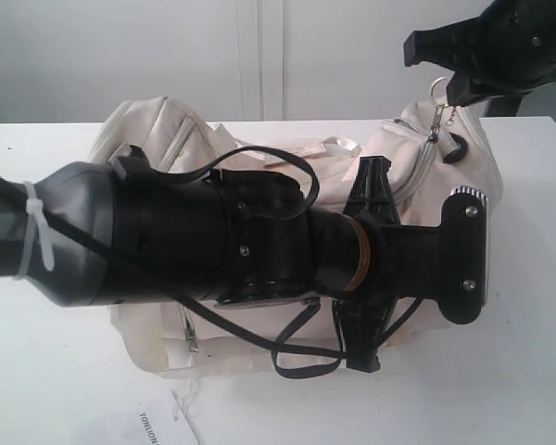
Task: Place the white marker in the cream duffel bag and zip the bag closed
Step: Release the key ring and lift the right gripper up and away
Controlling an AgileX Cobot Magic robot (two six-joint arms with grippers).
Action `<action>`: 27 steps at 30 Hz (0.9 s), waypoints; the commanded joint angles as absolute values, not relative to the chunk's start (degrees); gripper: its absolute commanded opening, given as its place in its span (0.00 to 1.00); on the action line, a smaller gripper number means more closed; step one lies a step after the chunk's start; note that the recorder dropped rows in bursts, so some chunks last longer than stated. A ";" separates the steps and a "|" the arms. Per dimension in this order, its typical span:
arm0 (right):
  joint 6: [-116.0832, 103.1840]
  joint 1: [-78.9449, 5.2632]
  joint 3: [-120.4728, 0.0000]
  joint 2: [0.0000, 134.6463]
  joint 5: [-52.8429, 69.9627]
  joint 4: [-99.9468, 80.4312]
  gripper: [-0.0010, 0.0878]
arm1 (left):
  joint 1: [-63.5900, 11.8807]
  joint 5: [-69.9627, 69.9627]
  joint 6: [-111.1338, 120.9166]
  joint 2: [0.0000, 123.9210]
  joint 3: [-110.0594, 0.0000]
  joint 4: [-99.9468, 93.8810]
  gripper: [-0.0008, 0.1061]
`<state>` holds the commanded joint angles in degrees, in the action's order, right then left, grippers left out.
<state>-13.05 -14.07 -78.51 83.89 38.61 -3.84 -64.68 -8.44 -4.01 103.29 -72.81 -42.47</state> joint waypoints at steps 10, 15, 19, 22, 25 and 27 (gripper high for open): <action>-18.63 -14.07 -78.51 88.34 33.40 -5.36 0.01 | -64.68 -8.58 -4.01 103.29 -72.81 -42.47 0.01; -18.63 -14.07 -78.51 90.16 31.35 -5.56 0.01 | -64.68 -8.58 -4.01 103.29 -72.81 -42.47 0.01; -19.85 -13.59 -78.51 91.14 30.05 -5.56 0.01 | -64.68 -8.58 -4.01 103.29 -72.81 -42.47 0.01; -21.50 -13.59 -78.51 91.53 29.24 -7.75 0.01 | -64.68 -8.58 -4.01 103.29 -72.81 -42.47 0.01; -21.80 -13.59 -78.51 91.75 28.30 -7.86 0.01 | -64.68 -8.58 -4.01 103.29 -72.81 -42.47 0.01; -21.83 -13.59 -78.51 91.89 27.94 -7.98 0.01 | -64.68 -8.58 -4.01 103.29 -72.81 -42.47 0.01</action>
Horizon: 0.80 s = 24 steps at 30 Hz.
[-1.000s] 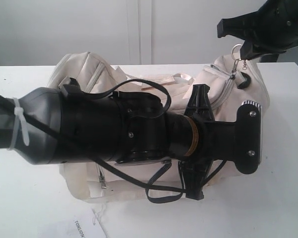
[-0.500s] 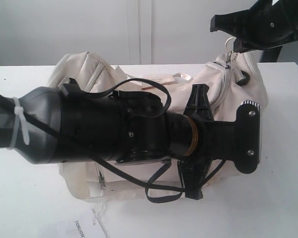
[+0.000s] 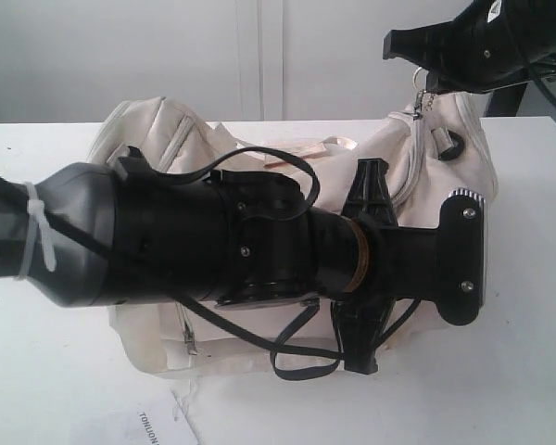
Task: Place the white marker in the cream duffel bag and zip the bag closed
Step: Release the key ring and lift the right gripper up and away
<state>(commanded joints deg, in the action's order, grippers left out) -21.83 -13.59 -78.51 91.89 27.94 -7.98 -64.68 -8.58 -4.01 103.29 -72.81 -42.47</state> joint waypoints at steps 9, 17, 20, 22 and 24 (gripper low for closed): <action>-22.32 -13.59 -78.62 93.85 27.69 -7.98 0.01 | -64.68 -8.55 -4.01 103.29 -72.81 -42.26 0.01; -22.32 -13.59 -78.62 93.78 28.97 -6.77 0.01 | -64.68 -8.55 -4.01 103.29 -72.81 -42.26 0.01; -22.32 -13.59 -78.62 93.78 29.85 -3.02 0.01 | -64.68 -8.55 -3.90 103.29 -72.81 -42.26 0.01; -22.32 -13.59 -78.62 93.78 29.85 -0.52 0.01 | -64.68 -8.55 -3.90 103.29 -72.81 -42.26 0.01; -21.18 -13.59 -78.62 93.78 29.85 3.75 0.01 | -64.68 -8.55 -3.90 103.29 -72.81 -42.26 0.01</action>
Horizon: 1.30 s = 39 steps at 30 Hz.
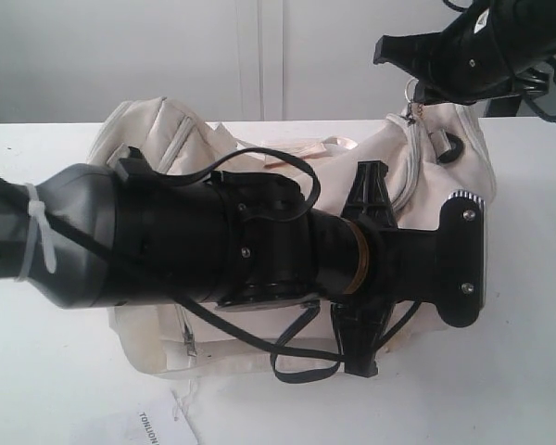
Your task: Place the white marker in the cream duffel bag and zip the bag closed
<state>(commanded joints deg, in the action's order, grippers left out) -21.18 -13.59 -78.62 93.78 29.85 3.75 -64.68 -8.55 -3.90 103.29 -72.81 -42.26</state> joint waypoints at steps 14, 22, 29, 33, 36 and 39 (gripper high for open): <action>-15.18 -13.59 -78.62 94.13 35.09 12.85 0.41 | -64.68 -8.55 -3.42 103.29 -72.81 -42.26 0.01; -15.18 -13.59 -78.70 92.24 36.30 12.85 0.41 | -64.68 -8.55 -3.18 103.29 -72.81 -42.26 0.01; -15.18 -13.59 -78.70 90.76 37.49 11.82 0.41 | -64.68 -8.55 -3.17 103.29 -72.81 -42.26 0.10; -15.18 -13.59 -78.70 90.06 37.96 11.56 0.41 | -64.68 -8.55 -3.17 103.29 -72.81 -42.26 0.31; -15.18 -13.59 -78.70 89.93 38.09 11.56 0.41 | -64.68 -8.55 -3.17 103.29 -72.81 -42.26 0.43; -15.18 -13.59 -78.70 89.90 38.25 11.56 0.41 | -64.68 -8.55 -3.17 103.29 -72.81 -42.26 0.48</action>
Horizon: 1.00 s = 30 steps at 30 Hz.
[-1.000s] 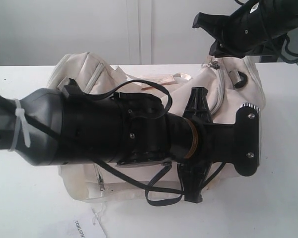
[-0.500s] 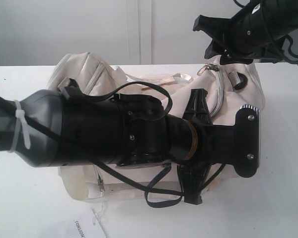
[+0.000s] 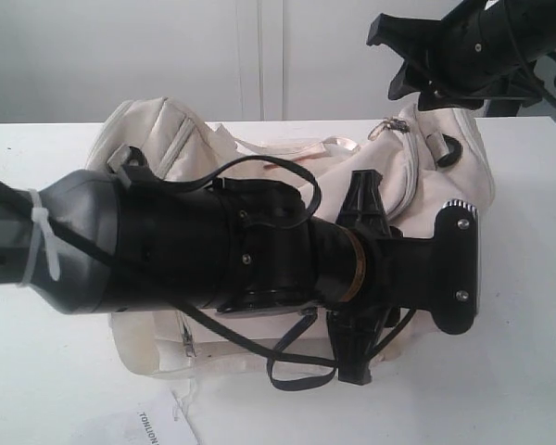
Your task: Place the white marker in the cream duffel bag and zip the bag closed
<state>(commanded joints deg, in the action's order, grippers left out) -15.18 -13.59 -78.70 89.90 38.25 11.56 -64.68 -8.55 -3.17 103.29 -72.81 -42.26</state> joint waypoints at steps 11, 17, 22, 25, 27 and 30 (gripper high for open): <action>-15.18 -13.59 -78.70 89.77 39.82 11.56 0.41 | -64.68 -9.32 -2.76 98.91 -72.81 -33.67 0.50; -15.18 -13.59 -78.70 88.75 40.71 11.68 0.41 | -64.68 -15.31 -2.76 95.44 -72.81 -27.76 0.50; -15.18 -13.59 -78.70 87.29 41.29 11.68 0.41 | -64.68 -21.46 -2.76 92.88 -72.81 -23.84 0.47; -15.18 -13.59 -78.70 86.42 42.40 11.68 0.36 | -64.68 -24.06 -2.76 91.53 -72.81 -21.52 0.40; -15.18 -13.59 -78.70 86.11 43.62 11.68 0.28 | -64.68 -25.23 -2.76 90.71 -72.81 -20.07 0.33; -15.18 -13.59 -78.70 85.61 45.16 11.68 0.14 | -64.68 -27.63 -2.51 89.63 -72.81 -19.47 0.20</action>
<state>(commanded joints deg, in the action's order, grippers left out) -15.18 -13.59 -78.70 85.61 45.16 11.68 -64.68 -27.63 -2.51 89.63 -72.81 -19.47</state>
